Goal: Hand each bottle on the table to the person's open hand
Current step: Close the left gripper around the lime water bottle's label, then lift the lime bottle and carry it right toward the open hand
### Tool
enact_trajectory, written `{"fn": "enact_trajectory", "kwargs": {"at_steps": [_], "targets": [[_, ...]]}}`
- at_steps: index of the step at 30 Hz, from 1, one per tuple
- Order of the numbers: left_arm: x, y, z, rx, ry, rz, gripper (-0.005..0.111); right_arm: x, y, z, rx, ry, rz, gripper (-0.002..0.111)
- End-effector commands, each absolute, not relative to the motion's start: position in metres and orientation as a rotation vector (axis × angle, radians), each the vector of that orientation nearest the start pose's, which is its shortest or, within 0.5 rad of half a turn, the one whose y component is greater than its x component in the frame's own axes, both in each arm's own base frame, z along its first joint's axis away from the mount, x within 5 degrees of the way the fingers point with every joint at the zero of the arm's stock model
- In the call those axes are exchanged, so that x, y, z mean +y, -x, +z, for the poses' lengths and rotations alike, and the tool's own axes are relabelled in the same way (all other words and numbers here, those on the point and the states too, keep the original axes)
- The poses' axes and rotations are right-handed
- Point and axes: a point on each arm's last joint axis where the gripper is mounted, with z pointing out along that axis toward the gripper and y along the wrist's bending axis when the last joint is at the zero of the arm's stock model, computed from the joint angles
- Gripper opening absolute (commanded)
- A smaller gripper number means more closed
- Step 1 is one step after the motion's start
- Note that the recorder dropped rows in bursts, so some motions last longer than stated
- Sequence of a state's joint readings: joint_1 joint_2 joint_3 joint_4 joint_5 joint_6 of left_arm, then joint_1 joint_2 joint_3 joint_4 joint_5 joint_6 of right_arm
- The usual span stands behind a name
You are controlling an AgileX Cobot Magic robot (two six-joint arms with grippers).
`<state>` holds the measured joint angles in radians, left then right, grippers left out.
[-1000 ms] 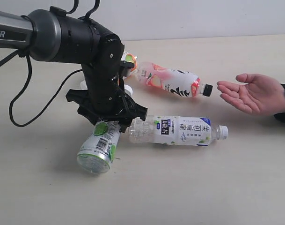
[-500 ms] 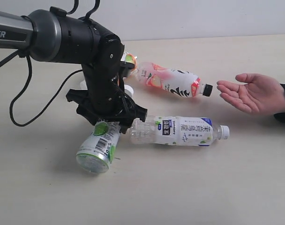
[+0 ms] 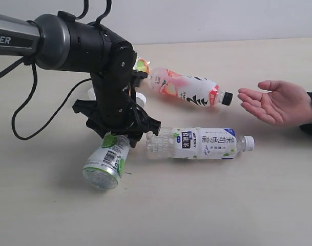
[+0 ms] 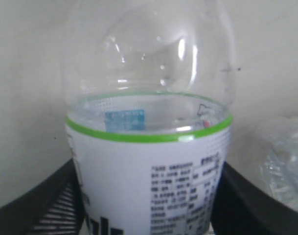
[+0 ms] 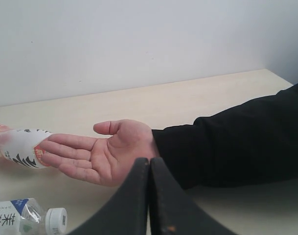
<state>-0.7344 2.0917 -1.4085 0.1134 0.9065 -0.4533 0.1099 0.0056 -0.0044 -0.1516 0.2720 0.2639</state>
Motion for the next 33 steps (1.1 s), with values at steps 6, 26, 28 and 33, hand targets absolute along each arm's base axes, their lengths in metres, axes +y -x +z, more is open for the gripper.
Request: {"fn": "enact_trajectory", "kwargs": {"at_steps": [6, 26, 28, 33], "targets": [[-0.259, -0.303, 0.137, 2.971, -0.579, 0.133, 0.0, 0.002, -0.055, 0.19, 1.745, -0.037, 0.125, 0.0], [-0.248, -0.287, 0.23, 2.836, -0.491, -0.068, 0.0, 0.002, -0.055, 0.19, 1.745, -0.037, 0.125, 0.0], [-0.25, -0.283, 0.241, 2.83, -0.468, -0.13, 0.0, 0.002, -0.055, 0.19, 1.745, -0.037, 0.125, 0.0], [-0.272, -0.273, 0.269, 2.781, -0.488, -0.259, 0.0, 0.002, -0.055, 0.19, 1.745, -0.037, 0.125, 0.0]]}}
